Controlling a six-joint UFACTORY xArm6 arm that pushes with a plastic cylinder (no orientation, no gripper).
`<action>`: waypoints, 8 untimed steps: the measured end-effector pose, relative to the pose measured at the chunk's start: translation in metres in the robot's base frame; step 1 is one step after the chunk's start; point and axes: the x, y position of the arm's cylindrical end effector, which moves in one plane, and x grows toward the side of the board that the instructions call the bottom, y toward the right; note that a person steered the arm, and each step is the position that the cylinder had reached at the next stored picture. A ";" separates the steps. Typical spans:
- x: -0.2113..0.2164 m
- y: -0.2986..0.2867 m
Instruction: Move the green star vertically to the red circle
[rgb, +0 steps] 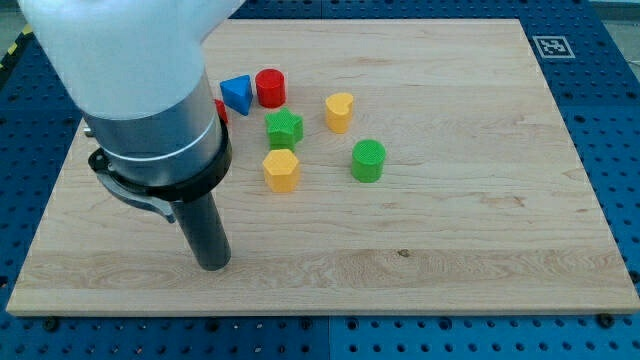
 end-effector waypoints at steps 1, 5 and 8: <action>-0.006 -0.003; -0.048 0.167; -0.163 0.268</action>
